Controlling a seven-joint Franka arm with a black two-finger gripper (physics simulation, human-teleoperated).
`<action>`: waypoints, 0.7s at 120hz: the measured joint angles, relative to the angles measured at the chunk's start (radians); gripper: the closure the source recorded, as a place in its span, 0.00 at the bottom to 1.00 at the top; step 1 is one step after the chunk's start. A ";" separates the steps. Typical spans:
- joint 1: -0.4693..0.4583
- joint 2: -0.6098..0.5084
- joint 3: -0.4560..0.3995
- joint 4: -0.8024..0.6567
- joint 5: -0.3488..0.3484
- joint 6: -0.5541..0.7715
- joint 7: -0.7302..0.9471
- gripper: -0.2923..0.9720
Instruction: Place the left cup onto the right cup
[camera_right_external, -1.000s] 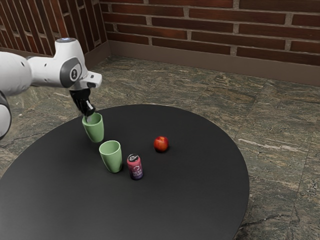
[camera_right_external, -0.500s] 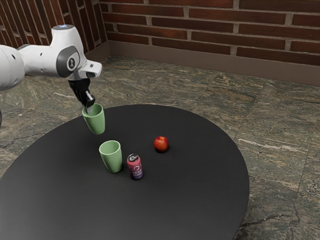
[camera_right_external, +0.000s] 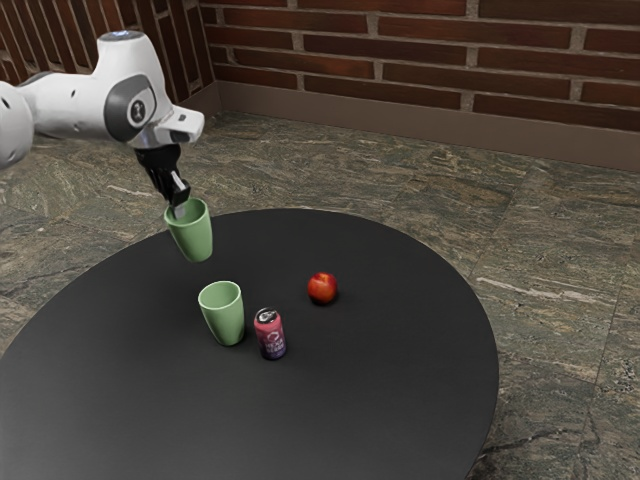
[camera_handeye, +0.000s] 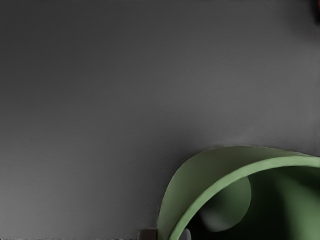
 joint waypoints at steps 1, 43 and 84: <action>-0.001 -0.002 0.000 -0.002 0.000 0.000 0.000 0.85; -0.038 -0.034 0.000 -0.015 0.001 -0.019 0.000 0.85; -0.081 -0.086 0.000 -0.076 0.002 -0.025 0.000 0.85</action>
